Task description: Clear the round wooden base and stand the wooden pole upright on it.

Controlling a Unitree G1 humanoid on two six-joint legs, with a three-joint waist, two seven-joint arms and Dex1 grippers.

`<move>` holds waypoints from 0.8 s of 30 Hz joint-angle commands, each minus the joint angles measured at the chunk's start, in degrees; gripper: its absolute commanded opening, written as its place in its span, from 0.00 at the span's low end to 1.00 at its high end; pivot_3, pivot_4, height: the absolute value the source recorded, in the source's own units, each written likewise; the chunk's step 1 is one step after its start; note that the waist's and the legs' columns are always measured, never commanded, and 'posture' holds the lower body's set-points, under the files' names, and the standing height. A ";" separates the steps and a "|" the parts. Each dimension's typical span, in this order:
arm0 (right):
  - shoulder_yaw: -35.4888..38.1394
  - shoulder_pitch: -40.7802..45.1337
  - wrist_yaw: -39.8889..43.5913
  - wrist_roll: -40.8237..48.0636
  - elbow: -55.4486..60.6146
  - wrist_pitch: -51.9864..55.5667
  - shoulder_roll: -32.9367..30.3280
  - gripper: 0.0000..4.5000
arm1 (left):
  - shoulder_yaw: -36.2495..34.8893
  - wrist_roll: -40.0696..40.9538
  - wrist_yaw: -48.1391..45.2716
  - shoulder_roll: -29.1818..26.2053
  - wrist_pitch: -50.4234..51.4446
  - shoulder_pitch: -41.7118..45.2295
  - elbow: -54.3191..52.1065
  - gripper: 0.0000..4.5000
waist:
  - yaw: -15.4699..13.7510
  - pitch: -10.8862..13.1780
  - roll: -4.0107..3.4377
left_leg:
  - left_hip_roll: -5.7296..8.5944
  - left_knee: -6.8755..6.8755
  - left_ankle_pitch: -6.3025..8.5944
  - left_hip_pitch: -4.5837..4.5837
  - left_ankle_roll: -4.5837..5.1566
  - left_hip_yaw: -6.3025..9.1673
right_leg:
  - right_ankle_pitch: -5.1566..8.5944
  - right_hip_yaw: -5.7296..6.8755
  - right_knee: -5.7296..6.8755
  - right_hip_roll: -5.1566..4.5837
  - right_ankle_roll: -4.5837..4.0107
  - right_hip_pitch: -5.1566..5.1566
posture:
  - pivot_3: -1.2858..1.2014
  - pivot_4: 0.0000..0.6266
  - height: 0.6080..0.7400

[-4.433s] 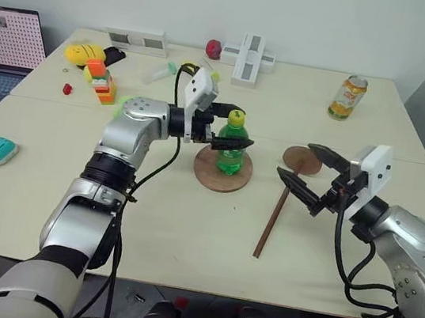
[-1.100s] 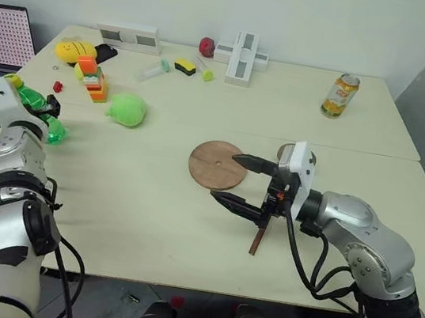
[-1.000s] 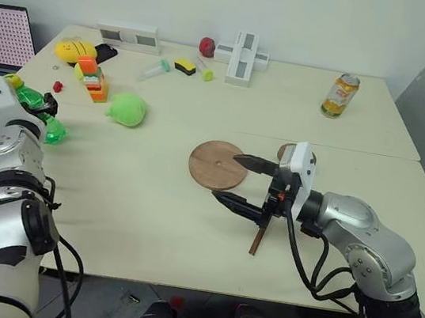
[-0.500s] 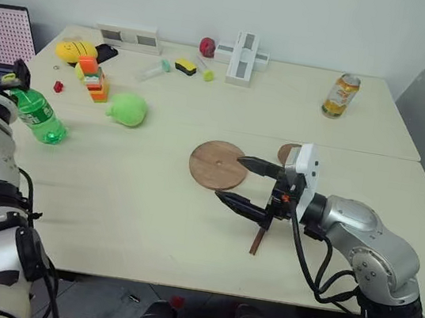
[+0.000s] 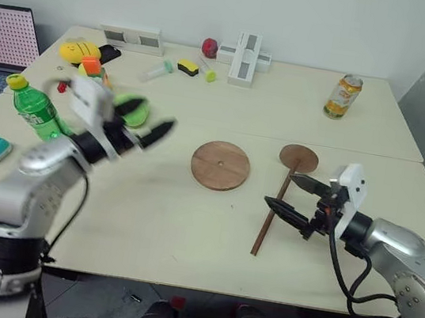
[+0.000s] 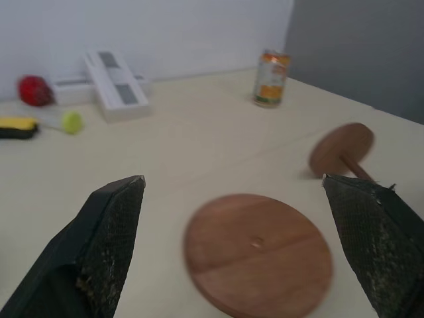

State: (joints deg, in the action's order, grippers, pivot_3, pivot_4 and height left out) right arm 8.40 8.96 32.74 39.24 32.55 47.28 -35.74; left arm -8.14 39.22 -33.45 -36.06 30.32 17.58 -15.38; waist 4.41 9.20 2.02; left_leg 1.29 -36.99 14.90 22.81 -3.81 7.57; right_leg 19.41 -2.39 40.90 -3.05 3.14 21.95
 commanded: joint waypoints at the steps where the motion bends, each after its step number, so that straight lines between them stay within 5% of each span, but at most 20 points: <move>1: 2.91 1.33 -2.05 2.97 -2.40 4.88 -0.51 1.00 | 3.46 0.80 -6.71 0.20 -0.80 -1.51 -4.38 1.00 | -0.05 0.03 -0.07 | 0.00 0.00 0.00 -0.05 0.00 0.00 | 0.00 0.01 0.00 0.00 0.00 -0.07 | 0.52 0.24 1.00; 10: 8.86 22.69 -0.94 16.32 -41.96 34.42 2.98 1.00 | 8.27 -0.92 -22.32 -2.92 -4.12 -3.76 -6.35 1.00 | -0.11 0.26 -0.44 | 0.03 0.04 0.02 -0.44 0.03 -0.16 | 0.00 0.01 -0.17 0.00 -0.01 -0.56 | 0.52 0.24 1.00; 16: 3.38 29.58 8.25 10.01 -60.23 30.99 0.44 1.00 | 7.84 -0.99 -21.80 -2.88 -3.00 -5.40 -9.41 1.00 | -0.26 0.27 -0.46 | 0.03 0.06 0.07 -0.26 0.12 -0.15 | 0.00 0.09 -0.49 -0.02 0.00 -0.56 | 0.52 0.24 1.00; 24: -4.76 36.53 17.54 1.13 -70.91 20.11 6.08 1.00 | 7.66 -1.17 -19.10 -2.10 -1.46 -6.01 -11.51 1.00 | 0.65 0.26 -0.48 | -0.02 0.04 0.07 -0.31 0.13 -0.15 | -0.01 0.07 -0.49 0.01 0.01 -0.57 | 0.52 0.24 1.00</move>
State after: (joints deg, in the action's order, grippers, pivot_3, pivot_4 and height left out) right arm 5.25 44.30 48.58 42.93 -36.02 70.91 -31.04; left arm 0.13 37.97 -53.08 -38.39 28.67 11.14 -25.00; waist 5.05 9.46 1.55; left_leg 1.27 -36.94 14.97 22.48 -3.68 7.43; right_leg 19.40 -2.32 40.42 -3.05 3.15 21.38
